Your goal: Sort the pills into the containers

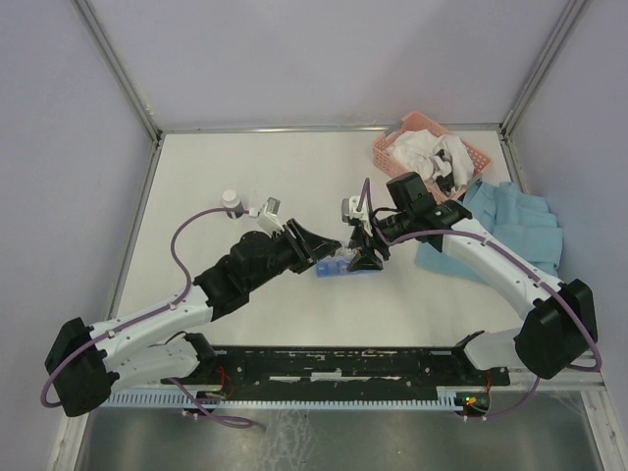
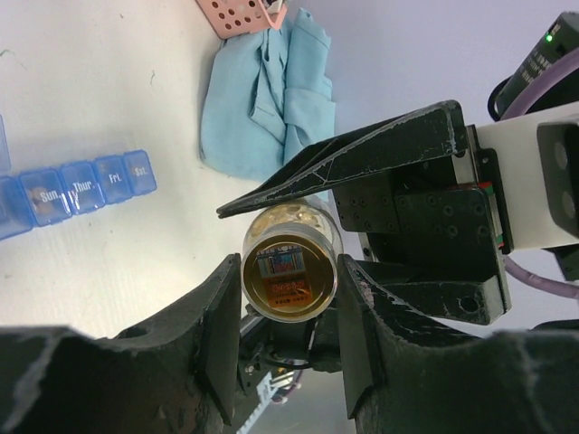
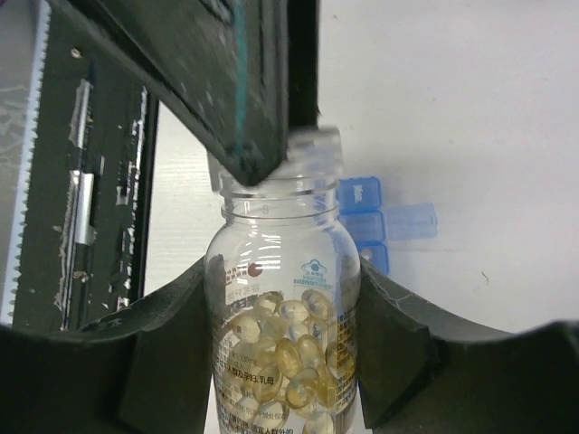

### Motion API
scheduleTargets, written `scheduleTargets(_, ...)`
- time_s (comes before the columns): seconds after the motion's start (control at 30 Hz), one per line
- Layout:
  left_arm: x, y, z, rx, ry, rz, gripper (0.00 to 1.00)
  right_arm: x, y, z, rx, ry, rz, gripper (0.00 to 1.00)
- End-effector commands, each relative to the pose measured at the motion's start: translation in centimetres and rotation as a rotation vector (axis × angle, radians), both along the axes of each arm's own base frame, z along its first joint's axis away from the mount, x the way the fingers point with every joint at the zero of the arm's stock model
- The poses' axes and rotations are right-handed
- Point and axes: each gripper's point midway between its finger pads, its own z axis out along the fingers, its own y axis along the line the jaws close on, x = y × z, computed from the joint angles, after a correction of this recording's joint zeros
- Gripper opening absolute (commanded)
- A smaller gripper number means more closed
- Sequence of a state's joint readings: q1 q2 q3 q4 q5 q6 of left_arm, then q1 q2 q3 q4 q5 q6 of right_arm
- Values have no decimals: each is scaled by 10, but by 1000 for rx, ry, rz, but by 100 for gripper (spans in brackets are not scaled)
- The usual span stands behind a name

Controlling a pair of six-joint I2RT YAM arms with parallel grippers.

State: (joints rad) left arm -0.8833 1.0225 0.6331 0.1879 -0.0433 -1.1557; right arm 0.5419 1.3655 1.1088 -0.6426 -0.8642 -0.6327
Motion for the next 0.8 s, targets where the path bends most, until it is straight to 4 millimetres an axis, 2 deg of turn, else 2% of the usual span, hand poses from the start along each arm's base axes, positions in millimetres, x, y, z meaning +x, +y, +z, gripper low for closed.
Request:
scheduleTargets(0.0,3,10,40,-163,18,76,4,11,-2,7,-7,-34,-33,1)
scheduleTargets(0.2,5,19,38,-136,7,113,4,10,-2,8,-6,-34,-34,1)
scheduleTargets(0.37,14,36,18,-24,-13,194,3,10,-2,9,-3,-37,-32,1)
scheduleTargets(0.47,23,55,-6,100,-38,277,3,9,-2,9,0,-34,-29,1)
scheduleTargets(0.63,42,101,-56,376,-47,417,3,8,-2,11,6,-35,-25,1)
scheduleTargets(0.77,52,142,-99,516,31,498,5,7,-2,11,9,-34,-22,1)
